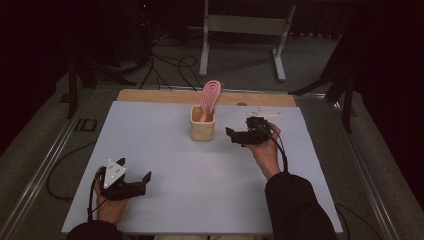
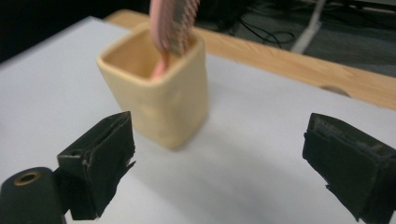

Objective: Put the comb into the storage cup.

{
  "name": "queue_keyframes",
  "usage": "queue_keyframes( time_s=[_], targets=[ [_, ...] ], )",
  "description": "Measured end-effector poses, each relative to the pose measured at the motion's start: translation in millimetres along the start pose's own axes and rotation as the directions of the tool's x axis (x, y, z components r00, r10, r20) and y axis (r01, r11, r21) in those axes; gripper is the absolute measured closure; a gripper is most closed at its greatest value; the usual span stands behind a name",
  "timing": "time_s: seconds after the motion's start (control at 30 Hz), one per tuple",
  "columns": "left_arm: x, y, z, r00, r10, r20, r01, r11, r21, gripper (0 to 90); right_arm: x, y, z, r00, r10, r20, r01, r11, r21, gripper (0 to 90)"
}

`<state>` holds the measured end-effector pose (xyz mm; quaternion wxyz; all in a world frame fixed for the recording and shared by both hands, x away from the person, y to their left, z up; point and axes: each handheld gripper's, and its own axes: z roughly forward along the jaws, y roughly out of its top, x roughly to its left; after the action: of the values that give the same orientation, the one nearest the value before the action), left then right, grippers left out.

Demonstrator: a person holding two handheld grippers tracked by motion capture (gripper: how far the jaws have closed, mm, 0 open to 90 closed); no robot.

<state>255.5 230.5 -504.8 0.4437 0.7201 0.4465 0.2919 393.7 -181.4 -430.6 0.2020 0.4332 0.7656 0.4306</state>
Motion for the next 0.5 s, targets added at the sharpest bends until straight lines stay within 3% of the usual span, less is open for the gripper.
queue_keyframes(
  time_s=[0.27,0.37,0.5],
  targets=[
    [0.3,0.0,-0.3,1.0000,-0.004,-0.004,0.004,1.0000,-0.005,0.1,8.1,-24.8,-12.8,0.9980,-0.056,0.029,0.055,0.998,0.015,9.4],
    [-0.1,0.0,-0.6,1.0000,0.000,-0.005,0.000,1.0000,0.000,0.1,9.8,-33.4,-16.6,0.9958,-0.086,0.033,0.084,0.995,0.046,9.3],
    [-0.7,0.3,-1.3,1.0000,-0.001,-0.007,0.001,1.0000,-0.006,0.1,12.6,-41.9,-25.4,0.9921,-0.117,0.045,0.116,0.993,0.030,9.1]
  ],
)
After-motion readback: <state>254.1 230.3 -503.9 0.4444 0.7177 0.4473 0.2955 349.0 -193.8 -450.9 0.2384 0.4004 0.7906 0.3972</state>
